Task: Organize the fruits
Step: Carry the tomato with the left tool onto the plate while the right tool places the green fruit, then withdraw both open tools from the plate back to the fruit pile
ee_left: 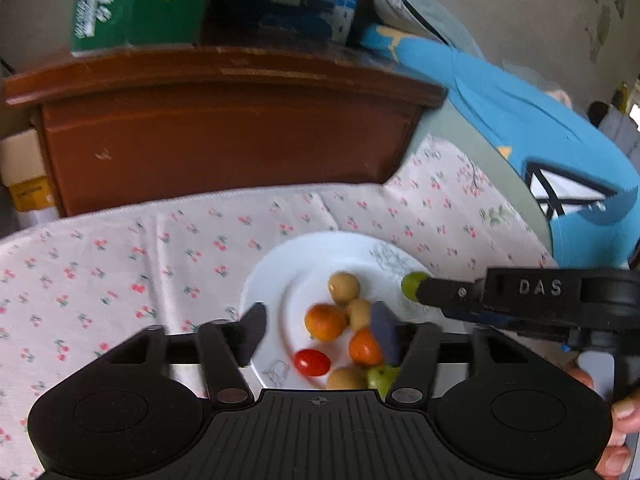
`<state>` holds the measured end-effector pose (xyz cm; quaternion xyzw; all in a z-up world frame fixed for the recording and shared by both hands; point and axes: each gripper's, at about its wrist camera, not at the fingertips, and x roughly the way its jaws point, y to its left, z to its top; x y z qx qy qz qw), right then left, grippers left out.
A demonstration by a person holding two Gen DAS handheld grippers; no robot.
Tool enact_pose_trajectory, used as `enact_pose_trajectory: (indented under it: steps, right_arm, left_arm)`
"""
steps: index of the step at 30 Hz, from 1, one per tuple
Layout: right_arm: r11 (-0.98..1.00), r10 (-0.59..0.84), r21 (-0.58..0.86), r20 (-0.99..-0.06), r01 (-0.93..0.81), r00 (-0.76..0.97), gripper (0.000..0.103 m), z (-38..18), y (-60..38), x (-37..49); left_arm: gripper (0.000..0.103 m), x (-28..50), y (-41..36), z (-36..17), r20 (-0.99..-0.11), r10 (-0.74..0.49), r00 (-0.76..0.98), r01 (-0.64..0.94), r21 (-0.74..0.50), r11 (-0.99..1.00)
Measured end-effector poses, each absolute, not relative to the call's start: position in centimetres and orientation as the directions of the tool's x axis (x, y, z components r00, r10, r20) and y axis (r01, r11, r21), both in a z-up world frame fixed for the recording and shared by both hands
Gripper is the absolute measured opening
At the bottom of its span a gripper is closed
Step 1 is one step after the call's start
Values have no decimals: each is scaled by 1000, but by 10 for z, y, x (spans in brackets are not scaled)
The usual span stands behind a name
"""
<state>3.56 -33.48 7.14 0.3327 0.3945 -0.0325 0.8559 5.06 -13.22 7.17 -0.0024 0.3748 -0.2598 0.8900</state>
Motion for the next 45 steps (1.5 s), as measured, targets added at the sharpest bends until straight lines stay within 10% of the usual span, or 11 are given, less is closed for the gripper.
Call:
enact_pose_trajectory:
  steps: [6,45]
  right_arm:
    - [811,206,520,-681,267,702,35,84,-326,34]
    - [802,326,563,-693,200,643,40,77,-256,-34]
  left_arm:
    - [77,46,-121,94,-656,-419,627,426,-161,890]
    - [78,-31,-18,88,-706,-221,672,227,-88,970]
